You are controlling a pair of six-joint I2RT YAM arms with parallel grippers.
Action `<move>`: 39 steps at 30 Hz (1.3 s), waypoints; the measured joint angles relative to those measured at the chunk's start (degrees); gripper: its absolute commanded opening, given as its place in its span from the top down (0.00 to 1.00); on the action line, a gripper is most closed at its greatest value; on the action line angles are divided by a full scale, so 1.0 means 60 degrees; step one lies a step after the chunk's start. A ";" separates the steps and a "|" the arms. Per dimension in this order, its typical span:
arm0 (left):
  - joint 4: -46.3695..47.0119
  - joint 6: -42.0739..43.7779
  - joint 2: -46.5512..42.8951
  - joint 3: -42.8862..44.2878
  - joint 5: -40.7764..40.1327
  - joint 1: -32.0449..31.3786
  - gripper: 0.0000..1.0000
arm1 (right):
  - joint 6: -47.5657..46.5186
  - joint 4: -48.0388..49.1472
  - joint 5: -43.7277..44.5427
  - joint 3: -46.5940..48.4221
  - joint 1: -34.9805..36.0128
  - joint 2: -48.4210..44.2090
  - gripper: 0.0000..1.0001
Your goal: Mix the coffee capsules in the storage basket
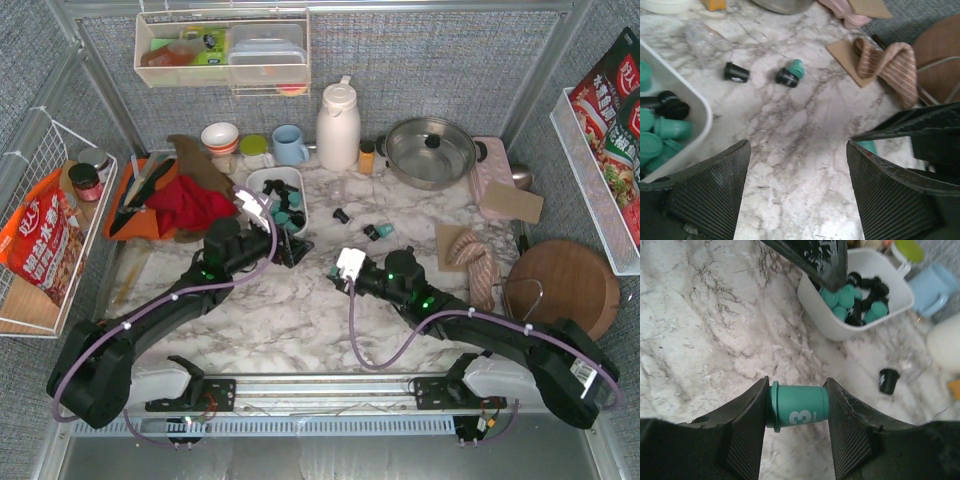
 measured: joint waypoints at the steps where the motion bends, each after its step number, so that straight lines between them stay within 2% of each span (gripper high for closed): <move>1: -0.0055 -0.0142 -0.0062 -0.0033 0.0142 -0.0015 0.15 | -0.0419 0.0433 -0.0157 -0.0091 0.0015 0.0149 0.58; 8: -0.0120 -0.1035 -0.0120 -0.0062 0.0820 -0.0331 0.18 | -0.2499 0.2379 -0.0590 -0.0146 0.0324 0.0889 0.59; 14: -0.0087 -0.1410 -0.0029 0.0000 0.1100 -0.0510 0.24 | -0.3461 0.2805 -0.0532 -0.0113 0.0586 0.0980 0.60; 25: 0.0521 -0.1621 0.0189 -0.0153 0.1647 -0.0648 0.34 | -0.3978 0.2667 -0.0328 0.0073 0.0794 0.0812 0.60; 34: 0.1315 -0.1931 0.0612 -0.0291 0.1909 -0.0750 0.47 | -0.4051 0.2623 -0.0270 0.0423 0.0943 0.1140 0.59; 39: 0.1541 -0.2113 0.0710 -0.0317 0.1912 -0.0798 0.62 | -0.4044 0.2594 -0.0120 0.0455 0.0994 0.1217 0.48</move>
